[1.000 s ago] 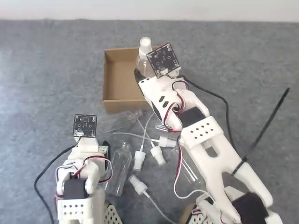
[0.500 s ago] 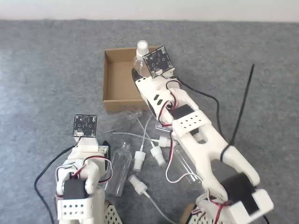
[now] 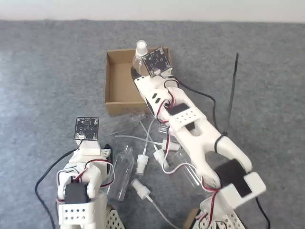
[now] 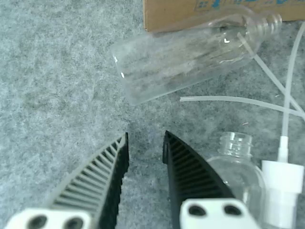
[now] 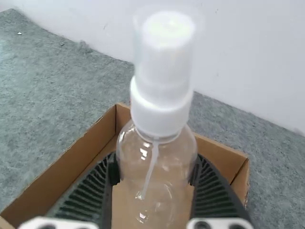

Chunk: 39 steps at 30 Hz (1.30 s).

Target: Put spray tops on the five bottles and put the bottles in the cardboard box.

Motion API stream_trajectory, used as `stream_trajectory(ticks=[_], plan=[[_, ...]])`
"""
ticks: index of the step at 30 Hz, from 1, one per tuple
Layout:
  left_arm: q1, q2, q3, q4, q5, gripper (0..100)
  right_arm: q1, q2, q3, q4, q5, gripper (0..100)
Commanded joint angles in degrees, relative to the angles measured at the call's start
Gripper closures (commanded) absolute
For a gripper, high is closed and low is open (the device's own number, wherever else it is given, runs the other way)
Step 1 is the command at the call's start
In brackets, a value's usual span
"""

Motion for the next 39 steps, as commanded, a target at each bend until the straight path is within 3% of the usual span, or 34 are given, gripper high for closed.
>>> stream_trajectory(ticks=[1, 39], plan=[[-0.09, -0.7, -0.66, 0.26, -0.18, 89, -0.84, 1.01, -7.21, 1.54, -0.53, 92.9], [-0.09, -0.7, -0.66, 0.26, -0.18, 89, -2.86, 7.16, -12.13, 0.84, -0.62, 92.9]])
